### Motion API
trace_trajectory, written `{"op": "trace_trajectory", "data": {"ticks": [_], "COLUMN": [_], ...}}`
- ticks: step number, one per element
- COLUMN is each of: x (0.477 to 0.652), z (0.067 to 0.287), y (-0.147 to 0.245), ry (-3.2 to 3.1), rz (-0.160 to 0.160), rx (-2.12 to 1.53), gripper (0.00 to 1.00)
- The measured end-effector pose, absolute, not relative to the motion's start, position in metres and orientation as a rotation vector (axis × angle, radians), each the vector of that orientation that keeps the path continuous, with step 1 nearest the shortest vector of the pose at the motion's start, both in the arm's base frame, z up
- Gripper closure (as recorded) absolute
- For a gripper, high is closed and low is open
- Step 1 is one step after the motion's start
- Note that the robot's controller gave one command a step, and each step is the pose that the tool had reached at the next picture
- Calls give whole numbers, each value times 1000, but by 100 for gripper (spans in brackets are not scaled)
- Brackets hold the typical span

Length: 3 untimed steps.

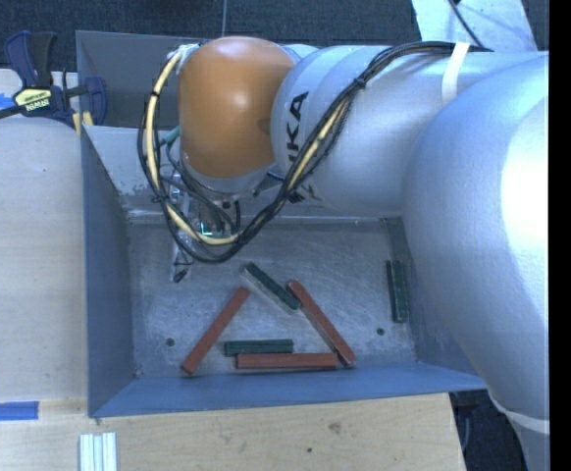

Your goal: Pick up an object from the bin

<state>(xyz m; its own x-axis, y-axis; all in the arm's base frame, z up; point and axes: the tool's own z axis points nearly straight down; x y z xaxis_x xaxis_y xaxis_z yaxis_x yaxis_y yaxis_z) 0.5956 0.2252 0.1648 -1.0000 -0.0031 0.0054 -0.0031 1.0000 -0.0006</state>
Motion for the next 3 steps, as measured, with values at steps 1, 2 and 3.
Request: {"op": "trace_trajectory", "data": {"ticks": [1, 2, 3], "x": [557, 534, 535], "z": [92, 73, 74], "y": [166, 34, 38], "ry": [-3129, -3137, -3140], "rz": [6, 6, -1], "rx": [193, -156, -148], "gripper": [0, 0, 100]}}
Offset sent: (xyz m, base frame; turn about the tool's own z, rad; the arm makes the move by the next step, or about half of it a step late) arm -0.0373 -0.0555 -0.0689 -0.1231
